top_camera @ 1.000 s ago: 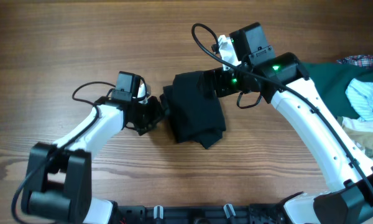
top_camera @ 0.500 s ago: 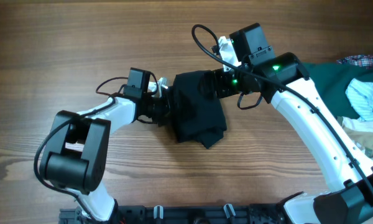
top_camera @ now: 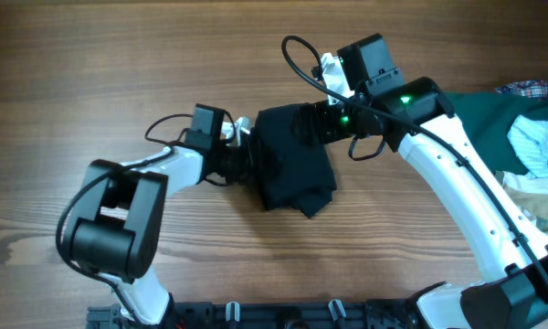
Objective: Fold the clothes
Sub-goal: 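Grasp the folded black bundle with the left gripper, then carry the bundle to the table's left side and release it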
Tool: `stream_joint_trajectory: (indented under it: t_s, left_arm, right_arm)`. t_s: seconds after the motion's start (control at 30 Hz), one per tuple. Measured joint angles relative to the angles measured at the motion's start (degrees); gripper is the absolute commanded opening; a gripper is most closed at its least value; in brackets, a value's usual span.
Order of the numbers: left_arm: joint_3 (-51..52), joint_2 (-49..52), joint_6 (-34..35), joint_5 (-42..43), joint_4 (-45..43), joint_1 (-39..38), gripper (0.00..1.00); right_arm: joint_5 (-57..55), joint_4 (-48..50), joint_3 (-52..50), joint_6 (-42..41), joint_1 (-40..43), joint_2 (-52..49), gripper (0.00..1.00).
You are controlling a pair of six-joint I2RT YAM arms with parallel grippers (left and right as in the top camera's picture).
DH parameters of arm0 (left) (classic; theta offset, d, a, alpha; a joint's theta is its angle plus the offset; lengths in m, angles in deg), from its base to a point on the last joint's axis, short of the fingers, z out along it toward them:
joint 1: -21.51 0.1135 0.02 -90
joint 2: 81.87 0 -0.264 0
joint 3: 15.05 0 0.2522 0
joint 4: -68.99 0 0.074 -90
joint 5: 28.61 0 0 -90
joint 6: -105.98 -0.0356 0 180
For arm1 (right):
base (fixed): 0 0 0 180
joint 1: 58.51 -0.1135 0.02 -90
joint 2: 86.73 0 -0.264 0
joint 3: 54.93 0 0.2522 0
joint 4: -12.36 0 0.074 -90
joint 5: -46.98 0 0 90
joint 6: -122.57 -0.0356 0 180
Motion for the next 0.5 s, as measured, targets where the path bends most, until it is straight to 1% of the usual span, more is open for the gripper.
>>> stream_joint_trajectory:
  t_s: [0.03, 0.07, 0.17, 0.3, 0.4, 0.5]
  left_arm:
    - [0.11, 0.26, 0.07, -0.94, -1.14, -0.83, 0.06]
    - [0.24, 0.55, -0.11, -2.05, -2.62, -1.81, 0.04]
    - [0.42, 0.74, -0.02, -3.34, -4.70, -3.26, 0.04]
    - [0.46, 0.72, 0.13, -2.29, -4.63, -2.12, 0.04]
    - [1.46, -3.15, 0.17, 0.22, -4.13, 3.08, 0.04]
    - [1.73, -13.92, 1.03, 0.74, -4.22, 10.86, 0.04]
  right_arm:
    - [0.02, 0.00, 0.00, -0.11, 0.00, 0.00, 0.99]
    - [0.00, 0.00, 0.00, -0.13, 0.00, 0.00, 0.98]
    - [-0.02, -0.07, 0.00, -0.15, 0.00, 0.00, 0.98]
    - [0.00, -0.28, 0.00, -0.15, 0.00, 0.00, 0.98]
    - [0.00, -0.48, 0.00, -0.15, 0.00, 0.00, 0.98]
    - [-0.04, -0.48, 0.00, -0.13, 0.00, 0.00, 0.98]
